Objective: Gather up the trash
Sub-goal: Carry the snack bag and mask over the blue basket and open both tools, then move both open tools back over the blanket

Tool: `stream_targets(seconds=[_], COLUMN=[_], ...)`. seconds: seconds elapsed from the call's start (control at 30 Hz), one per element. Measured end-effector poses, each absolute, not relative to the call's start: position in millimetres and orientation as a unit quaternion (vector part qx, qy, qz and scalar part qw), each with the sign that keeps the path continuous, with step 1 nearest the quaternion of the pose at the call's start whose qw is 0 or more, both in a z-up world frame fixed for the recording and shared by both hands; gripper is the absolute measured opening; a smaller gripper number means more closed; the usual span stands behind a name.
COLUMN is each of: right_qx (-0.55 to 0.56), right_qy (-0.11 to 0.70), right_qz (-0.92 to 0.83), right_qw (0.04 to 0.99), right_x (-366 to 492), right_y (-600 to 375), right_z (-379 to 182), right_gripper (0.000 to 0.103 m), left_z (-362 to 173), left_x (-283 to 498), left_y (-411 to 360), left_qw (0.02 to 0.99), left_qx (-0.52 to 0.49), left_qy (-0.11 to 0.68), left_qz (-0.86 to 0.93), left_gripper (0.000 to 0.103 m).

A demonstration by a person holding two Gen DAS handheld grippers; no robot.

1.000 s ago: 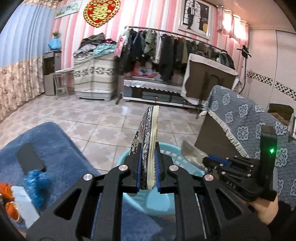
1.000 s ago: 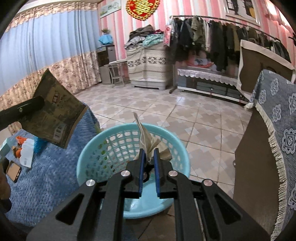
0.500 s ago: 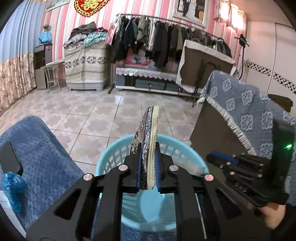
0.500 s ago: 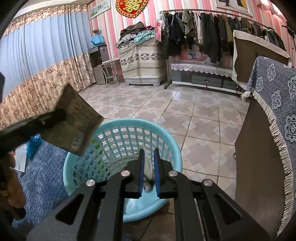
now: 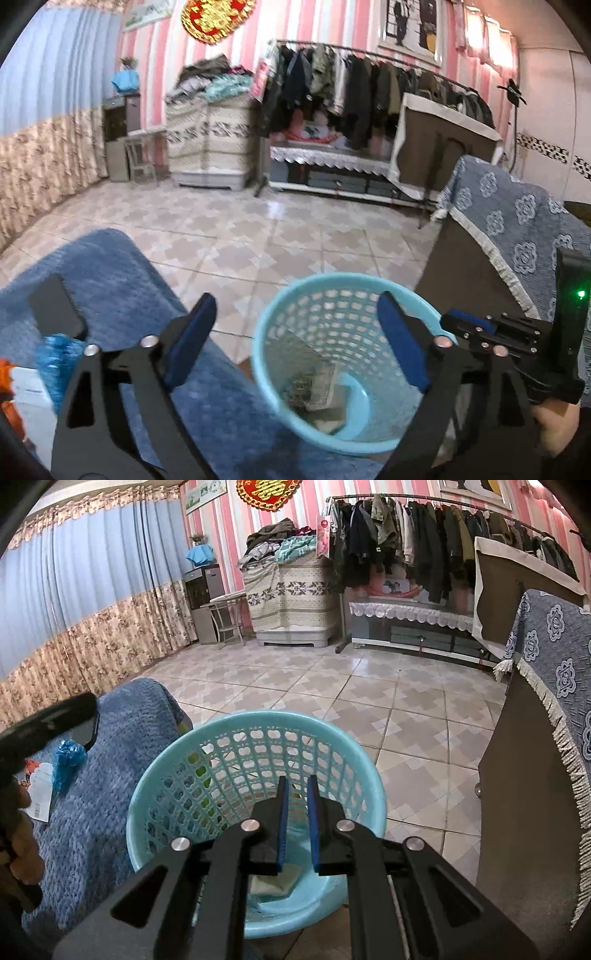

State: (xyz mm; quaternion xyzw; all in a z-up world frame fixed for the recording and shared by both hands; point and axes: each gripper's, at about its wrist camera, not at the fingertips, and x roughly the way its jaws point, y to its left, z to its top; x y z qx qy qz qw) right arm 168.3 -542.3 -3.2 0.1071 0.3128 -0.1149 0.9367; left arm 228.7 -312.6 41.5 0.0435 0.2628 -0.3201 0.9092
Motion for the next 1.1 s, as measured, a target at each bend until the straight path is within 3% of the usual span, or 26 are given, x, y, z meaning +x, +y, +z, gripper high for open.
stream_targets(seconds=[0.07,0.13,0.27,0.4,1.1], right_qx=[0.103,0.099,0.087,0.070,0.027], right_qy=[0.313,0.309,0.297,0.280,0.252], right_qz=[-0.116,-0.120,-0.114,-0.111,-0.071], right_qw=[0.937,0.938,0.944,0.951,0.965], right_x=[171,174,178,176,134], right_y=[-539,-534,-518,-502,-401], right_z=[-2,0,6,15,49], right_gripper=[0.019,0.072,0.076,0.094,0.099], left_z=[46,52,57,61,73], left_x=[229,230,227,222,138], left_y=[-304,-288,-263,-234,-81], left_qw=[0.913,0.919,0.926,0.935,0.965], left_qx=[0.041,0.033,0.027,0.027,0.018], left_qy=[0.259,0.256,0.252,0.248,0.229], left_qz=[-0.312,-0.299,-0.280,-0.251,-0.128], left_gripper=[0.093,0.096,0.097,0.097,0.098])
